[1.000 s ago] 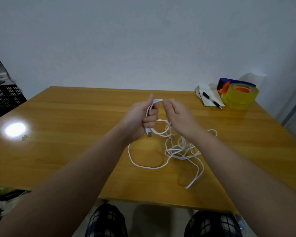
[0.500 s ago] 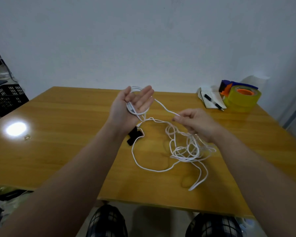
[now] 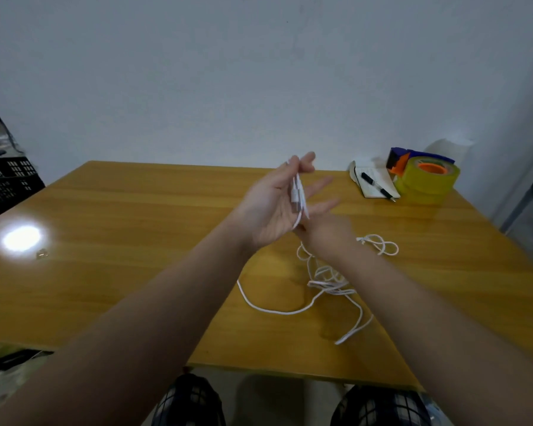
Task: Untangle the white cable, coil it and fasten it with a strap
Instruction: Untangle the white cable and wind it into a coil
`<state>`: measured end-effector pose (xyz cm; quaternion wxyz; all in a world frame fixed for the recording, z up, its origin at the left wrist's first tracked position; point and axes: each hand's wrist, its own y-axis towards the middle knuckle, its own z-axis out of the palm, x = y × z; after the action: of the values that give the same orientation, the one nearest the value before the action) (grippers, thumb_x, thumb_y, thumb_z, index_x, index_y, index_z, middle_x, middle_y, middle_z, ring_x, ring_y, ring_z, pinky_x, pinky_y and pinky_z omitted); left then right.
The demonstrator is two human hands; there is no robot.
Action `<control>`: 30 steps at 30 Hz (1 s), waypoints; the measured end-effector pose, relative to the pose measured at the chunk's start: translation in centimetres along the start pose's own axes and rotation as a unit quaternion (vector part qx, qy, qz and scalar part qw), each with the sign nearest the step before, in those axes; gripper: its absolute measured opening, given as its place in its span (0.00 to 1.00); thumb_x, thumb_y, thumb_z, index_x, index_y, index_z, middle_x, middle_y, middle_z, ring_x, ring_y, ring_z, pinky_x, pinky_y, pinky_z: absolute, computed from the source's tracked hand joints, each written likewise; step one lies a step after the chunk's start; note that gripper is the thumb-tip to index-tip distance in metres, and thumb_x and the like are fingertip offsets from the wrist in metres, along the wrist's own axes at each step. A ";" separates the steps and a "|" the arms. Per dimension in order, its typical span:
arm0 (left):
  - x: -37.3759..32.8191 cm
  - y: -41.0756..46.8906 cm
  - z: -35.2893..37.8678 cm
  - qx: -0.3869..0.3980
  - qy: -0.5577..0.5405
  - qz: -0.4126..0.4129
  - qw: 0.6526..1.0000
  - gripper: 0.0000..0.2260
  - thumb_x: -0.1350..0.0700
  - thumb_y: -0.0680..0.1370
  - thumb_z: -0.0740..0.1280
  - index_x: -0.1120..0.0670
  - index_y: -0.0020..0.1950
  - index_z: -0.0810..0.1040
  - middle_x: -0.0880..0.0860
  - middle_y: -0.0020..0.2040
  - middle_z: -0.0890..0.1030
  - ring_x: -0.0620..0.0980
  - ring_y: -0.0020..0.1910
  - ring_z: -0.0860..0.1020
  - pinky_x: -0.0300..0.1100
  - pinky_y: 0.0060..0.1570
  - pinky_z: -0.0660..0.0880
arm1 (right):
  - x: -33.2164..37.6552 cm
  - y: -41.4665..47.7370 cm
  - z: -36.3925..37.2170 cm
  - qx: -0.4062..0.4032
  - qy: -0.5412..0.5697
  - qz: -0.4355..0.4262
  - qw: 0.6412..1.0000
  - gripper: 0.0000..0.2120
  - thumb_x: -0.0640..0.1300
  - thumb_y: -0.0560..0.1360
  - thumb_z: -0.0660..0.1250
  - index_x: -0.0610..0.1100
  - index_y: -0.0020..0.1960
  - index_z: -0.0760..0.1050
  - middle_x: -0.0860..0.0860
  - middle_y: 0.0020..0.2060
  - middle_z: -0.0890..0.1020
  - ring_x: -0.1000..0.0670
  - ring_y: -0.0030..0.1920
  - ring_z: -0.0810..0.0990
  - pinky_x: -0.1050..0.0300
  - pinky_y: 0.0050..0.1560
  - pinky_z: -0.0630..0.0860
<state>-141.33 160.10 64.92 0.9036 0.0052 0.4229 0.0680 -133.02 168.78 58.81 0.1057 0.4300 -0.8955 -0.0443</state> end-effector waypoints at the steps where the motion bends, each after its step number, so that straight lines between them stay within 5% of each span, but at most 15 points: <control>1: -0.2 0.8 -0.5 -0.030 0.034 0.027 0.999 0.14 0.53 0.83 0.54 0.57 0.45 0.75 0.47 0.59 0.75 0.53 0.62 0.73 0.51 0.48 0.78 | 0.4 -0.2 0.0 0.014 -0.013 -0.044 0.999 0.15 0.50 0.80 0.55 0.45 0.60 0.75 0.43 0.53 0.81 0.40 0.52 0.78 0.53 0.41 0.69; 6: -2.5 2.8 -5.5 -0.197 0.148 0.113 0.963 0.14 0.53 0.83 0.54 0.53 0.42 0.75 0.47 0.38 0.72 0.47 0.41 0.71 0.40 0.37 0.66 | -1.0 -1.8 -1.1 0.074 0.197 -0.087 0.974 0.18 0.46 0.78 0.63 0.47 0.67 0.72 0.45 0.55 0.81 0.50 0.51 0.77 0.61 0.49 0.69; 11: -3.2 2.8 -9.0 -0.258 0.218 0.151 0.929 0.16 0.50 0.83 0.55 0.51 0.43 0.78 0.51 0.36 0.69 0.47 0.34 0.68 0.43 0.38 0.65 | -3.6 -2.8 -1.3 0.050 0.189 -0.063 0.979 0.14 0.47 0.78 0.63 0.47 0.62 0.76 0.50 0.38 0.80 0.50 0.40 0.78 0.51 0.48 0.75; 14: -3.2 2.7 -9.8 -0.281 0.223 0.159 0.920 0.15 0.50 0.83 0.55 0.51 0.42 0.78 0.49 0.34 0.70 0.46 0.33 0.67 0.44 0.34 0.64 | -4.8 -3.5 -1.3 0.020 0.183 -0.050 0.982 0.13 0.48 0.78 0.62 0.50 0.61 0.77 0.50 0.48 0.83 0.51 0.46 0.79 0.50 0.50 0.76; 17: -1.9 2.9 -8.3 -0.234 0.277 0.115 0.925 0.14 0.51 0.83 0.57 0.51 0.42 0.78 0.50 0.39 0.74 0.47 0.39 0.72 0.44 0.34 0.64 | -4.4 -3.3 -1.6 -0.020 0.070 -0.109 0.991 0.13 0.50 0.79 0.59 0.55 0.61 0.77 0.55 0.54 0.81 0.50 0.55 0.78 0.54 0.46 0.73; 20: -0.4 3.0 -5.6 -0.147 0.313 0.030 0.938 0.13 0.51 0.83 0.55 0.52 0.45 0.75 0.51 0.53 0.79 0.48 0.53 0.78 0.45 0.46 0.73 | -3.4 -2.6 -2.1 -0.062 0.000 -0.137 0.989 0.13 0.53 0.79 0.58 0.56 0.60 0.77 0.52 0.49 0.76 0.47 0.50 0.77 0.54 0.38 0.68; 23: 0.3 3.0 -3.9 -0.111 0.276 0.010 0.955 0.13 0.53 0.83 0.56 0.56 0.43 0.73 0.52 0.41 0.81 0.47 0.40 0.81 0.42 0.39 0.77 | -2.8 -2.2 -2.4 -0.101 0.049 -0.180 0.977 0.11 0.50 0.77 0.63 0.51 0.54 0.81 0.48 0.44 0.75 0.44 0.42 0.77 0.54 0.35 0.68; 26: 1.0 2.9 -3.0 -0.101 0.258 -0.004 0.961 0.14 0.55 0.83 0.55 0.57 0.40 0.71 0.50 0.28 0.77 0.47 0.27 0.75 0.41 0.29 0.69 | -2.1 -2.1 -2.8 -0.111 0.123 -0.202 0.965 0.12 0.48 0.74 0.62 0.48 0.50 0.82 0.47 0.41 0.78 0.44 0.41 0.78 0.50 0.38 0.74; 30: 2.0 2.2 -2.3 -0.082 0.242 -0.050 0.965 0.12 0.57 0.83 0.56 0.57 0.40 0.69 0.52 0.26 0.74 0.46 0.23 0.73 0.37 0.26 0.73 | -2.1 -2.3 -3.2 -0.106 0.214 -0.159 0.958 0.04 0.45 0.75 0.64 0.48 0.46 0.77 0.54 0.41 0.82 0.52 0.42 0.80 0.46 0.42 0.76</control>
<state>-142.06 162.45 62.06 0.7738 -0.1068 0.6217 0.0566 -129.28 169.03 61.23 0.3316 0.5527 -0.7620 -0.0625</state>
